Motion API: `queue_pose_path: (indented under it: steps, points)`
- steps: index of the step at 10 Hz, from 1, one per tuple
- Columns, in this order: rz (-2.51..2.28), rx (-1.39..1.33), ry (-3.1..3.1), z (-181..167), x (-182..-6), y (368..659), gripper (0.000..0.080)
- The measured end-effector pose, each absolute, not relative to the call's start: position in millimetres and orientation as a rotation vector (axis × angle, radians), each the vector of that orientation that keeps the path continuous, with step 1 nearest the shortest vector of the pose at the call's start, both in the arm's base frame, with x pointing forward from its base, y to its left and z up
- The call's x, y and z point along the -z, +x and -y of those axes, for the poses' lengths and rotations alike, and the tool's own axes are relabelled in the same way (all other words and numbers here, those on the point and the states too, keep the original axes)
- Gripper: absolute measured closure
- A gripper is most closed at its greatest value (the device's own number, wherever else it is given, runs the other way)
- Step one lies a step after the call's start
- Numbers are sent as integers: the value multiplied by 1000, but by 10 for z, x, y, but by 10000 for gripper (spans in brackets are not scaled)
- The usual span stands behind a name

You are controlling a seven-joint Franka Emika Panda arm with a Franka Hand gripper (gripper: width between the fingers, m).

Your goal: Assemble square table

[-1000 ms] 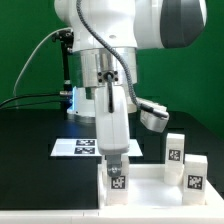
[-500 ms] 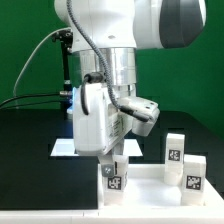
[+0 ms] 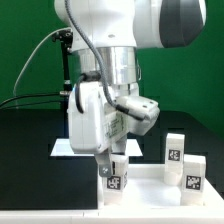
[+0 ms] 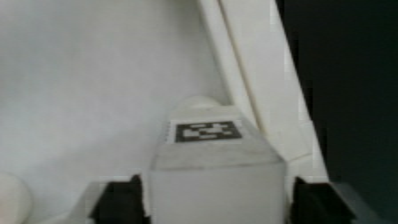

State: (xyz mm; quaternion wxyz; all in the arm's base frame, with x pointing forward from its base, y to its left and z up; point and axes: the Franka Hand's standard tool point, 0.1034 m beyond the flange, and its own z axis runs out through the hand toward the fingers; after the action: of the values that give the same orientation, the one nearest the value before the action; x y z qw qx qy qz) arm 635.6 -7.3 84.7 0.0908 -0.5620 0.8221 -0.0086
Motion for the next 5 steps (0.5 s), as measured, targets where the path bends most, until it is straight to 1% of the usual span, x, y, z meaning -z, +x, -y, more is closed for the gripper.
queue_pose_path:
  steps: [1,2,3,5]
  points:
    - [-2400,36,-1670,98,-1048,6400,215]
    - [-2382,43,-1664,117,-1153,6425,215]
    - [-2385,40,-1669,107,-1117,6415,163]
    - [-2386,38,-1675,103,-1089,6407,154]
